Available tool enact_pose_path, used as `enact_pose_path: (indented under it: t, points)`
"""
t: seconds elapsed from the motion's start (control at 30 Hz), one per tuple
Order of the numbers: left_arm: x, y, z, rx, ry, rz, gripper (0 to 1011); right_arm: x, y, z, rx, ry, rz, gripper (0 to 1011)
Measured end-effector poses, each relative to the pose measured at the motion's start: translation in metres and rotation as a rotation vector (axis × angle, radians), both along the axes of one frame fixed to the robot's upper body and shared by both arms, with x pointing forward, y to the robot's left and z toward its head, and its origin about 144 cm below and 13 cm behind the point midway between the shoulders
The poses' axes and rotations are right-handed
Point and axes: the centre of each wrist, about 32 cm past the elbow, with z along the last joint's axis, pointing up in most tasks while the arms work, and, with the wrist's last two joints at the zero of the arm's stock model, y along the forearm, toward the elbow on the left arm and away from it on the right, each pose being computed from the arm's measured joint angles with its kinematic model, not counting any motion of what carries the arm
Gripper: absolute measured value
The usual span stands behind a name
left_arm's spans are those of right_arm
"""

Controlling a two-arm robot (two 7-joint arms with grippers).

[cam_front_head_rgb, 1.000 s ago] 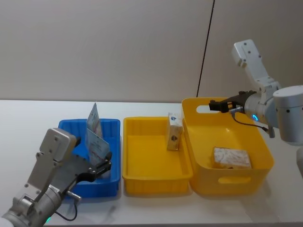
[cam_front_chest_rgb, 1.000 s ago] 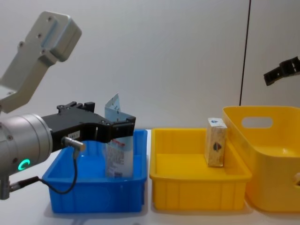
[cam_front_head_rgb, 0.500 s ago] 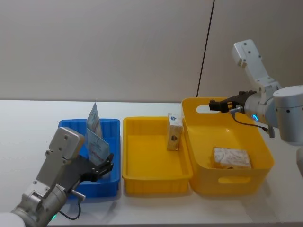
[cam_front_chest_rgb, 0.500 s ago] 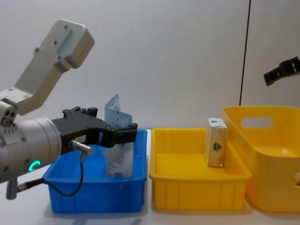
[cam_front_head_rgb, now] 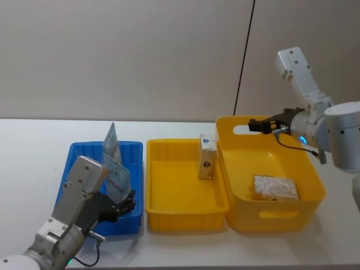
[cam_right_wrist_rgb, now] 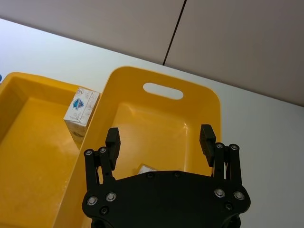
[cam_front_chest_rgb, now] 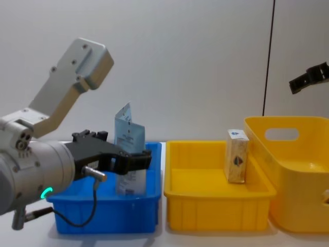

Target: Bimanual collaborative sorting of washing and personal care products

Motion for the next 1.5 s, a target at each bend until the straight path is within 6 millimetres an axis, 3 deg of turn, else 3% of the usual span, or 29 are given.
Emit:
enact_pose_path:
  t: [1.5]
  points:
    - [0.021,-0.028,-0.007,0.0,0.016,0.061,1001,0.0,0.0,0.0,0.0,0.0,0.0,1003]
